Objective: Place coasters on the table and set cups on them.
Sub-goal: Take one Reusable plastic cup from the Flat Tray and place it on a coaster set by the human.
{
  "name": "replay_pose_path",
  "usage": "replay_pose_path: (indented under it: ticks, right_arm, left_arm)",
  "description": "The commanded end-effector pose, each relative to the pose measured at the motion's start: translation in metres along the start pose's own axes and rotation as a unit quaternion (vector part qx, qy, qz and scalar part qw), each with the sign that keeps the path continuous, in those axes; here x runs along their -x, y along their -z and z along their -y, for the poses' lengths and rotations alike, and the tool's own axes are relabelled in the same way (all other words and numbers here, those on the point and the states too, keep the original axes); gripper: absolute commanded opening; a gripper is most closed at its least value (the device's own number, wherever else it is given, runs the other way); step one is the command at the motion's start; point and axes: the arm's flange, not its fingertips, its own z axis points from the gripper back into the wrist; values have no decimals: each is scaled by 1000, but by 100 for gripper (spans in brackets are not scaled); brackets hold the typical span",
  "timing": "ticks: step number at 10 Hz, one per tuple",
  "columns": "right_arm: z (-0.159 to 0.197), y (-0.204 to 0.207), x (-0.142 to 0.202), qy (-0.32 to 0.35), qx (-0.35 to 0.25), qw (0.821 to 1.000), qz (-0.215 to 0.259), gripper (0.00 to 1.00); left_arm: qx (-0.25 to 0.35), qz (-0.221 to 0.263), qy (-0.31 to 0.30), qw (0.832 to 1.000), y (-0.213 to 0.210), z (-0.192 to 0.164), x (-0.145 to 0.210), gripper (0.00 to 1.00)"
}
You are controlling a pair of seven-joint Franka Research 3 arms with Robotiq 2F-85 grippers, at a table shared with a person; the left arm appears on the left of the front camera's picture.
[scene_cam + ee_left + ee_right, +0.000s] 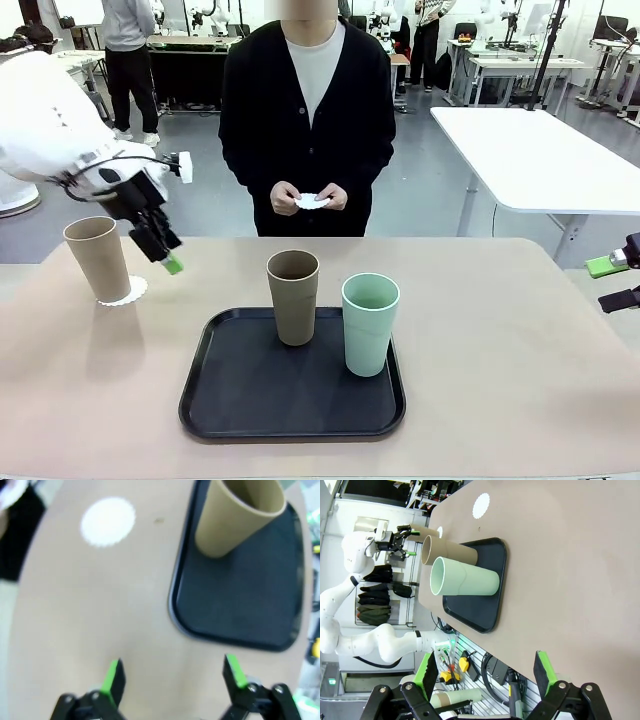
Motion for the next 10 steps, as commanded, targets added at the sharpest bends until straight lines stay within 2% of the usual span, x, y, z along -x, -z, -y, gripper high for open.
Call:
replay_pose_path:
  ticks: [1, 3, 7, 8, 10]
  right_arm:
    - [0, 0, 0, -1, -5, 1000, 2, 100]
    - [0, 0, 0, -1, -5, 1000, 2, 100]
    - [0, 0, 0, -1, -5, 1000, 2, 100]
    - [0, 0, 0, -1, -5, 1000, 2, 100]
    - [0, 0, 0, -1, -5, 1000, 2, 100]
  left_arm:
    - [66, 100, 66, 991, 17, -5, -5, 100]
    - [81, 171, 107, 976, 28, -2, -2, 100]
    - [110, 320, 104, 935, 39, 1, 36, 100]
    - [107, 339, 100, 929, 43, 1, 34, 100]
    - [101, 319, 91, 938, 44, 11, 25, 100]
